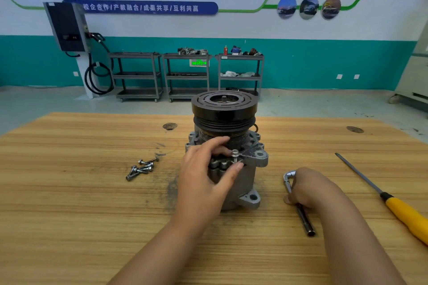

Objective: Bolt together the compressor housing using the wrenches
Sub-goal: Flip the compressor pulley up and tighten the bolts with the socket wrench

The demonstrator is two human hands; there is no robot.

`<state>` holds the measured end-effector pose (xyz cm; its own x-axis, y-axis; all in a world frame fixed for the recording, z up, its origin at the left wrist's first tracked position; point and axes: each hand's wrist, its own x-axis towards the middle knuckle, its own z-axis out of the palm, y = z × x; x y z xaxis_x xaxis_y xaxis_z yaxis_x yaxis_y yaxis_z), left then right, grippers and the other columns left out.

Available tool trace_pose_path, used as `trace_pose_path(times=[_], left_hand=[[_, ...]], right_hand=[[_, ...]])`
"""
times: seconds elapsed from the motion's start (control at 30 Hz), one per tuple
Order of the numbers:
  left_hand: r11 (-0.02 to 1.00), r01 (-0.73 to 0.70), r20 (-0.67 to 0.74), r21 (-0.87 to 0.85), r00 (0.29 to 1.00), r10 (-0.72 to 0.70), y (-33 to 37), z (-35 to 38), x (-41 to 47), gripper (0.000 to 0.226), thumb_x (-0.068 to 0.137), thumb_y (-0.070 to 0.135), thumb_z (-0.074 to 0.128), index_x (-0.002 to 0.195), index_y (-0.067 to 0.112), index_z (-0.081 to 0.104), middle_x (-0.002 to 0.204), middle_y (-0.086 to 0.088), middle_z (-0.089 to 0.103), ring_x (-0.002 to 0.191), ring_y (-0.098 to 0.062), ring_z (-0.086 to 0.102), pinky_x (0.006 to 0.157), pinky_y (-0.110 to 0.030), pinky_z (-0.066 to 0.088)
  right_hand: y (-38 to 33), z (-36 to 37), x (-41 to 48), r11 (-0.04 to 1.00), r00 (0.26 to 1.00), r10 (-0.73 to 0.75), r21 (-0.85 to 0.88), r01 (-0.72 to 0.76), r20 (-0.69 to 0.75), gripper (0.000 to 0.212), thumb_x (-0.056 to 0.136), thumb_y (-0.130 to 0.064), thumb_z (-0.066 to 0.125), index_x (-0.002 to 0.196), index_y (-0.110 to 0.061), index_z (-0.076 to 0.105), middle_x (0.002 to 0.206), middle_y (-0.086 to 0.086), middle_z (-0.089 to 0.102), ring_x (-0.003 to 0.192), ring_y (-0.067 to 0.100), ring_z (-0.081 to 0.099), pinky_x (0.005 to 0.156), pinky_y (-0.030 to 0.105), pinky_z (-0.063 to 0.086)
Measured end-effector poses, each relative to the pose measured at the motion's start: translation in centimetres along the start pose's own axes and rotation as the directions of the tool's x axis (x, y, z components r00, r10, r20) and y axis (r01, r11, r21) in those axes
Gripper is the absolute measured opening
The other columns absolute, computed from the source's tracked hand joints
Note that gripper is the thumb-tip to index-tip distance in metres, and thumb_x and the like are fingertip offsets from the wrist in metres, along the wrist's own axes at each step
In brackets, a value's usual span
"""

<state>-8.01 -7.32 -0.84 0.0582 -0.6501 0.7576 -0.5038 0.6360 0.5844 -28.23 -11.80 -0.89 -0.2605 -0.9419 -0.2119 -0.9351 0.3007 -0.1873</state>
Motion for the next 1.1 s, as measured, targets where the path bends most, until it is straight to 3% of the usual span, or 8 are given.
trace_pose_path(times=[0.17, 0.27, 0.43, 0.5, 0.6, 0.73, 0.87, 1.1], left_hand=[[1.0, 0.002, 0.01, 0.008, 1.0, -0.002, -0.1, 0.0, -0.1, 0.026, 0.077, 0.046, 0.064, 0.1, 0.051, 0.053, 0.106, 0.034, 0.052, 0.103, 0.01, 0.045, 0.085, 0.0, 0.03], [1.0, 0.006, 0.008, 0.007, 1.0, -0.006, -0.2, 0.1, 0.0, 0.018, 0.078, 0.048, 0.059, 0.096, 0.05, 0.055, 0.104, 0.036, 0.052, 0.102, 0.009, 0.046, 0.083, -0.001, 0.031], [1.0, -0.017, 0.011, 0.012, 1.0, 0.017, -0.4, 0.2, 0.0, 0.025, 0.078, 0.048, 0.059, 0.103, 0.048, 0.054, 0.104, 0.037, 0.053, 0.102, 0.007, 0.047, 0.085, -0.006, 0.035], [1.0, 0.004, 0.007, -0.023, 1.0, -0.004, -0.3, 0.3, -0.1, 0.026, 0.078, 0.047, 0.06, 0.102, 0.05, 0.053, 0.103, 0.031, 0.056, 0.103, 0.004, 0.049, 0.085, -0.007, 0.035], [0.997, 0.036, -0.005, -0.065, 0.999, -0.036, -0.3, 0.4, -0.1, 0.035, 0.076, 0.046, 0.062, 0.108, 0.048, 0.048, 0.1, 0.025, 0.06, 0.103, 0.004, 0.049, 0.084, -0.003, 0.03], [0.996, 0.052, 0.0, -0.067, 0.999, -0.052, -0.3, 0.3, -0.1, 0.036, 0.074, 0.045, 0.066, 0.104, 0.05, 0.046, 0.102, 0.029, 0.058, 0.102, 0.0, 0.052, 0.084, -0.005, 0.032], [0.993, 0.057, -0.007, -0.102, 0.998, -0.058, -0.2, 0.3, 0.0, 0.038, 0.074, 0.046, 0.065, 0.105, 0.052, 0.045, 0.104, 0.033, 0.056, 0.103, -0.007, 0.057, 0.087, -0.023, 0.043], [0.99, 0.061, -0.003, -0.125, 0.998, -0.062, -0.2, 0.2, 0.0, 0.042, 0.073, 0.045, 0.066, 0.107, 0.056, 0.043, 0.1, 0.028, 0.06, 0.104, -0.012, 0.058, 0.086, -0.025, 0.043]], right_hand=[[-0.8, -0.1, -0.7, 0.993, 0.995, 0.042, 0.118, -0.032, -0.089, 0.018, 0.084, -0.014, 0.057, 0.07, -0.015, 0.045, 0.073, 0.002, 0.052, 0.063, 0.016, 0.049, 0.047, 0.025, 0.034], [-1.2, -0.6, -0.8, 0.894, 0.959, -0.045, 0.416, 0.164, -0.281, 0.013, 0.088, -0.015, 0.058, 0.077, -0.011, 0.055, 0.075, 0.003, 0.059, 0.068, 0.017, 0.056, 0.052, 0.026, 0.037], [-2.9, -2.3, -3.9, 0.248, 0.709, -0.039, 0.68, 0.69, -0.704, 0.014, 0.097, -0.017, 0.049, 0.096, -0.03, 0.053, 0.071, -0.008, 0.067, 0.063, 0.005, 0.063, 0.056, 0.016, 0.046], [-3.4, -3.3, -5.4, -0.026, 0.631, -0.063, 0.633, 0.773, -0.773, 0.018, 0.098, -0.014, 0.046, 0.098, -0.031, 0.051, 0.071, -0.006, 0.068, 0.062, 0.009, 0.065, 0.051, 0.016, 0.045], [-4.7, -5.0, -6.9, -0.227, 0.561, -0.211, 0.598, 0.768, -0.801, 0.011, 0.096, -0.017, 0.046, 0.102, -0.026, 0.05, 0.071, -0.002, 0.068, 0.064, 0.015, 0.067, 0.047, 0.018, 0.043], [-7.0, -6.8, -7.8, -0.197, 0.495, -0.455, 0.626, 0.754, -0.74, 0.01, 0.089, -0.014, 0.048, 0.098, -0.018, 0.05, 0.071, 0.0, 0.069, 0.064, 0.018, 0.069, 0.044, 0.019, 0.045], [-8.2, -7.7, -7.6, -0.069, 0.458, -0.586, 0.605, 0.793, -0.668, 0.017, 0.094, -0.001, 0.049, 0.093, -0.017, 0.051, 0.07, 0.001, 0.068, 0.065, 0.018, 0.069, 0.046, 0.019, 0.045], [-8.1, -8.9, -7.0, -0.051, 0.469, -0.612, 0.623, 0.78, -0.637, 0.017, 0.089, 0.006, 0.054, 0.085, -0.01, 0.051, 0.067, 0.002, 0.07, 0.064, 0.019, 0.071, 0.046, 0.019, 0.046]])
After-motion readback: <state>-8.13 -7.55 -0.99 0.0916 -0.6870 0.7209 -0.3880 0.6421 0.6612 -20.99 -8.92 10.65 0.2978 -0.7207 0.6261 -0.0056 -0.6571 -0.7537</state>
